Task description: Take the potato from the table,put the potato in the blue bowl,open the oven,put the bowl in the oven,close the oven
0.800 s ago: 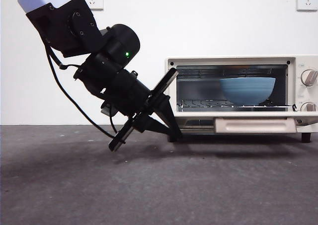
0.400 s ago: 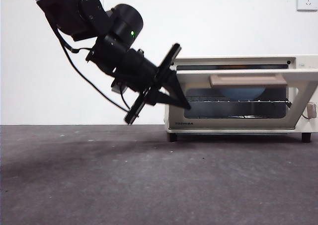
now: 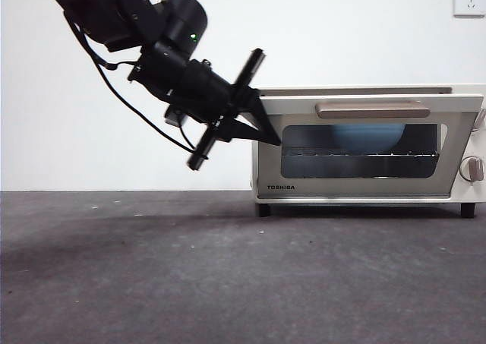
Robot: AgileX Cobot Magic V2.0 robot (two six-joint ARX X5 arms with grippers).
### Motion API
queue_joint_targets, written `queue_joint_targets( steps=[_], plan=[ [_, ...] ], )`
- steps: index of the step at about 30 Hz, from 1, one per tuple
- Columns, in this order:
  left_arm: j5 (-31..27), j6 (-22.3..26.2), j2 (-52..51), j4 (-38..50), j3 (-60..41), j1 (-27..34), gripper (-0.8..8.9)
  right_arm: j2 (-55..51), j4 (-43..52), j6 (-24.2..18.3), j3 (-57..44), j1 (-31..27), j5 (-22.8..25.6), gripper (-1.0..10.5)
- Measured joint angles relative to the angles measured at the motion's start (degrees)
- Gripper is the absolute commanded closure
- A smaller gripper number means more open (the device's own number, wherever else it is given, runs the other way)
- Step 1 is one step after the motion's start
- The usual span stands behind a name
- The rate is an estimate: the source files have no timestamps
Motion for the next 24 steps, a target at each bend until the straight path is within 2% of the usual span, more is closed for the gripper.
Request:
queue_joint_targets(
  steps=[9, 17, 24],
  plan=[
    [1.5, 0.0, 0.0, 0.1, 3.4, 4.0, 8.21, 0.0, 0.0, 0.0, 0.0, 0.0, 0.0, 9.5],
    [2.4, 0.0, 0.0, 0.0, 7.3, 4.3, 8.21, 0.0, 0.0, 0.0, 0.0, 0.0, 0.0, 9.5],
    [10.6, 2.1, -0.1, -0.2, 8.9, 4.3, 8.2, 0.0, 0.0, -0.6, -1.1, 0.0, 0.0, 9.5]
  ],
)
